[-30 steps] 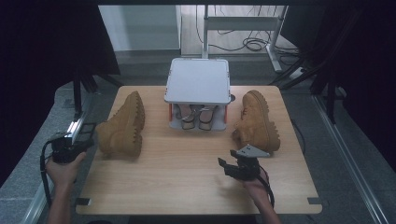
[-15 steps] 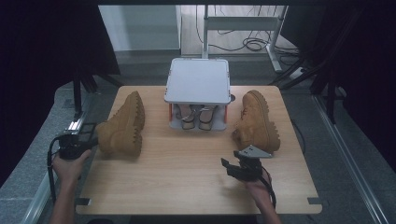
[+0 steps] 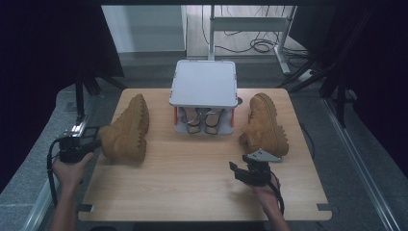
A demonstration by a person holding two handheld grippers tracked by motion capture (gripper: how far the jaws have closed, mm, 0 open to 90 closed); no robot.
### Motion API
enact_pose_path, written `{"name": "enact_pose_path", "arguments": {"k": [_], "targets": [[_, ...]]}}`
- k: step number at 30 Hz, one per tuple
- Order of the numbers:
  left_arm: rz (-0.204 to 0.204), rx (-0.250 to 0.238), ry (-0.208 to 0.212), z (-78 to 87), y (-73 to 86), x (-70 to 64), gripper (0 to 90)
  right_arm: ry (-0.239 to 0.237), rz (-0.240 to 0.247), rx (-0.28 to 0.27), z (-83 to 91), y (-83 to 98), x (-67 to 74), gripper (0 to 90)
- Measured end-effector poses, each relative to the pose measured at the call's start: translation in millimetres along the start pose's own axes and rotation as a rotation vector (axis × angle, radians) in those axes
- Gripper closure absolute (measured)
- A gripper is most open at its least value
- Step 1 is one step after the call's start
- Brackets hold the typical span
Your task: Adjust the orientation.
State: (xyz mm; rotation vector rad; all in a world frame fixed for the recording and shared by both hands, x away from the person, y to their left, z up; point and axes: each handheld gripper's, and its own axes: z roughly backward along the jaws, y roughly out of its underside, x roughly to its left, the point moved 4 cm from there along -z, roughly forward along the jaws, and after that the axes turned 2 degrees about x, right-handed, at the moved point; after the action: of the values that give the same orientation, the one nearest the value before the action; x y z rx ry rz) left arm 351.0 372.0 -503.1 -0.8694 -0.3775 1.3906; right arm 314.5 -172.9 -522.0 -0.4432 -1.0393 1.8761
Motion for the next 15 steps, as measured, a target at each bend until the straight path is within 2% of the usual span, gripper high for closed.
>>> {"name": "enact_pose_path", "arguments": {"k": [2,3,4,5,7,9,12,15], "targets": [[-0.001,-0.004,0.009,1.0,-1.4,-2.1,89.7,0.003,-0.003,-0.002,-0.2,-0.1,-0.9,38.9],[-0.002,-0.007,0.048,1.9,-2.9,-4.9,89.7,0.005,-0.005,-0.003,-0.2,-0.1,-1.4,39.0],[0.003,-0.010,0.105,1.0,-4.3,-9.9,89.6,0.008,-0.008,-0.003,-0.3,-0.1,-2.1,39.0],[-0.007,-0.004,0.115,-0.5,-5.2,-14.2,89.6,0.009,-0.010,-0.001,-0.1,-0.1,-2.4,39.0],[-0.056,0.009,0.082,-3.3,-8.1,-25.7,89.4,0.010,-0.010,-0.001,-0.2,-0.1,-2.6,39.1],[-0.061,-0.014,0.064,1.9,-12.6,-26.3,89.3,0.014,-0.004,-0.004,0.8,0.5,-3.0,39.0],[-0.026,-0.031,0.020,13.2,-14.8,-7.8,89.4,0.017,-0.009,-0.006,3.3,1.8,-5.2,39.0],[0.010,-0.020,-0.006,16.3,-8.2,10.0,89.5,0.023,-0.024,-0.008,5.1,2.3,-9.7,39.3]]}}
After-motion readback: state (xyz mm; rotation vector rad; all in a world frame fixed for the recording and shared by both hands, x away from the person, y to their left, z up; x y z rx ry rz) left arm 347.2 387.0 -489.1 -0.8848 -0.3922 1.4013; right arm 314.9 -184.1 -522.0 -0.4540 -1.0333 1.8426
